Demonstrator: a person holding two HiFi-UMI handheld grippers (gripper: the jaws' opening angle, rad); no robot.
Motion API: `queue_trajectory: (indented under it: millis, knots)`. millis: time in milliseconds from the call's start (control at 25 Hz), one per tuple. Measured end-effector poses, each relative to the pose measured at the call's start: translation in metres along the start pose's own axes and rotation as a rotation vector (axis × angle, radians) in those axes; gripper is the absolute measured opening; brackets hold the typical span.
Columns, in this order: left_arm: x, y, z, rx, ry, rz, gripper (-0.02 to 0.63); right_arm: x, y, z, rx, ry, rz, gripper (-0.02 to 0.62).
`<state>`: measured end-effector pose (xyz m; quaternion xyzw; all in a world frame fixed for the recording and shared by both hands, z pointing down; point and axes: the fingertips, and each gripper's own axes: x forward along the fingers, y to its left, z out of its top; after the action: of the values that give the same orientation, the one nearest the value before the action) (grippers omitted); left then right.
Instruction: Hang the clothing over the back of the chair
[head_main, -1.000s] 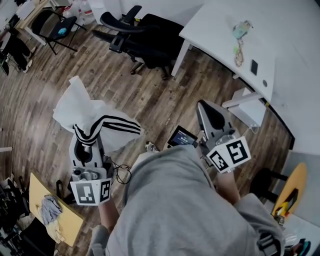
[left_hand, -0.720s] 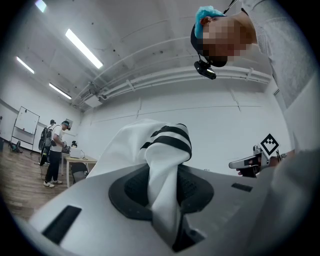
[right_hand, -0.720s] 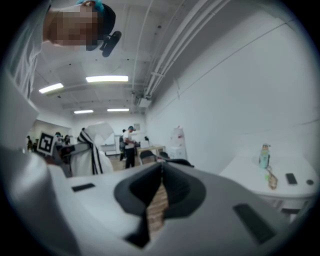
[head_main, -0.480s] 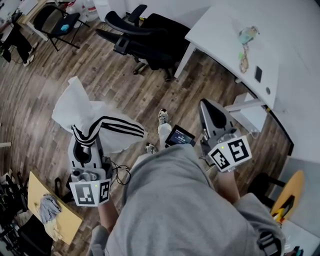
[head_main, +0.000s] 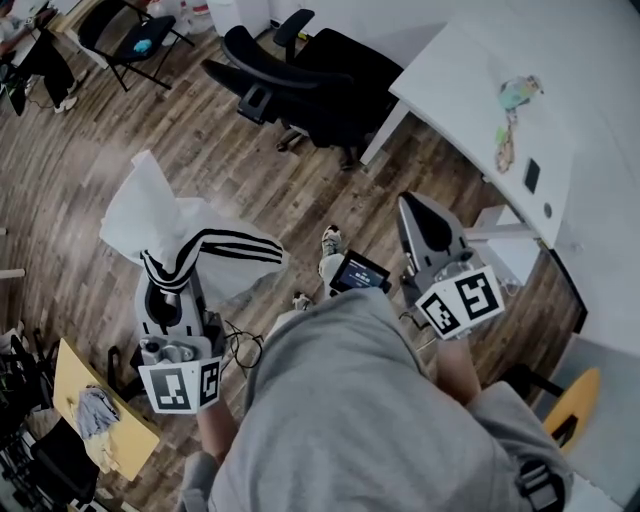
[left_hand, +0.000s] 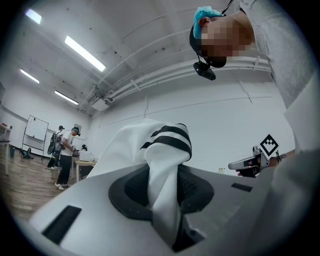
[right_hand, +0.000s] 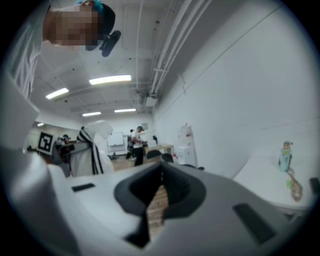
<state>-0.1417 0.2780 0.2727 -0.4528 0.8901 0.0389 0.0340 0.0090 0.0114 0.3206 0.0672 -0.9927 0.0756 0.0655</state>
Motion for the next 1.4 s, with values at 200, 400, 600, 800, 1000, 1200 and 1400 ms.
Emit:
queue_trajectory:
  millis: [200, 400, 600, 800, 1000, 1200, 1400]
  knots:
    - [0.027, 0.003, 0.001, 0.020, 0.000, 0.041, 0.112, 0.029, -0.023, 0.002, 0.014, 0.006, 0.035, 0.035]
    - [0.053, 0.011, 0.005, 0.037, -0.007, 0.097, 0.112, 0.059, -0.044, 0.007, 0.023, 0.006, 0.071, 0.035]
    - [0.084, 0.013, 0.011, 0.058, -0.018, 0.147, 0.112, 0.094, -0.071, 0.018, 0.025, 0.010, 0.113, 0.035]
    - [0.116, 0.016, 0.017, 0.082, -0.024, 0.202, 0.112, 0.131, -0.098, 0.029, 0.029, 0.015, 0.157, 0.035]
    - [0.120, 0.016, 0.025, 0.126, -0.052, 0.250, 0.112, 0.147, -0.106, 0.032, 0.019, 0.004, 0.201, 0.035]
    - [0.128, 0.012, 0.031, 0.177, -0.062, 0.277, 0.112, 0.153, -0.114, 0.040, 0.010, -0.009, 0.228, 0.035]
    - [0.159, 0.014, 0.029, 0.207, -0.055, 0.280, 0.112, 0.169, -0.139, 0.036, 0.016, 0.009, 0.225, 0.035]
